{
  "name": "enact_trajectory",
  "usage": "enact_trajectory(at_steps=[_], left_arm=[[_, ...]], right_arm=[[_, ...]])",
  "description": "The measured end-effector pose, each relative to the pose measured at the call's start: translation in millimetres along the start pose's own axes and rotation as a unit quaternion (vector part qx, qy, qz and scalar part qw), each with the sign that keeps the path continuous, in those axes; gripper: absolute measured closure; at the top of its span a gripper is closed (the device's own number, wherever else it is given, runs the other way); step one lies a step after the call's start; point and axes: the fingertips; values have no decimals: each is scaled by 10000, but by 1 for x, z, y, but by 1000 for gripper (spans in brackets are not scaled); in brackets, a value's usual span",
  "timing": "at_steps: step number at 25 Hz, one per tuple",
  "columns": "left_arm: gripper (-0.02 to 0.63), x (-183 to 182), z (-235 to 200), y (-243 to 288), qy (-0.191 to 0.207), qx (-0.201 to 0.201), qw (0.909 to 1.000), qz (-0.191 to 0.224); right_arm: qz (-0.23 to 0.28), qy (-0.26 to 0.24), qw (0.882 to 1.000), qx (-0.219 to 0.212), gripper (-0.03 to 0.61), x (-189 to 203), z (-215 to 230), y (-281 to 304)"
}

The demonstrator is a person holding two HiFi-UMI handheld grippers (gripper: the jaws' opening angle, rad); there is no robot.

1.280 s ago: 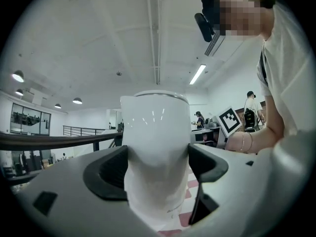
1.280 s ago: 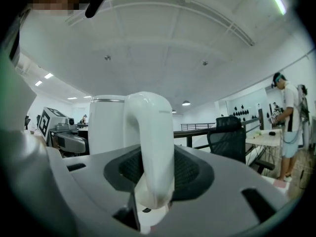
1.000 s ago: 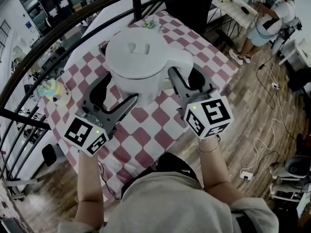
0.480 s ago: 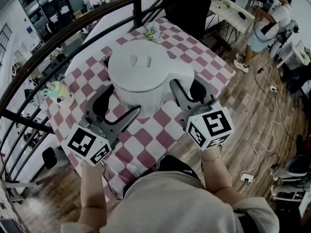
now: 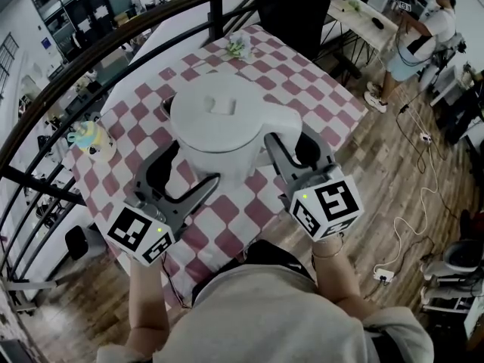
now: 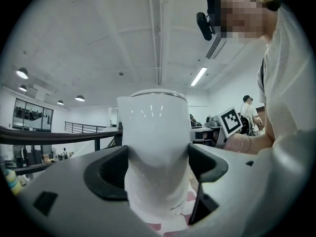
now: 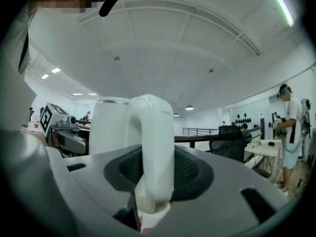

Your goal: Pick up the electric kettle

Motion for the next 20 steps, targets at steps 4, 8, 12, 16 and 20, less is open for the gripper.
enact_trajectory(at_steps=[4, 8, 12, 16, 20], left_arm=[[216, 9, -1, -3, -8, -17, 9999, -162], [216, 15, -2, -7, -114, -33, 9998, -177], [216, 16, -2, -9, -94, -53, 9998, -195], [216, 15, 1, -9, -59, -61, 9998, -175], [216, 16, 1, -9, -102, -78, 9998, -166]], right_arm=[[-55, 19, 10000, -29, 434, 7, -7, 3], [-115, 37, 9999, -59, 434, 11, -12, 5], [-140, 60, 9999, -65, 434, 13, -14, 5], [-138, 87, 9999, -55, 434, 14, -14, 3], [-152, 90, 9998, -46, 434, 15, -13, 3]])
Point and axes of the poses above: the fingertips, and each gripper's own axes: y forward along the fingers, z to its right, x out of its underside, and after that the axes turned 15 degrees about -z, right-handed
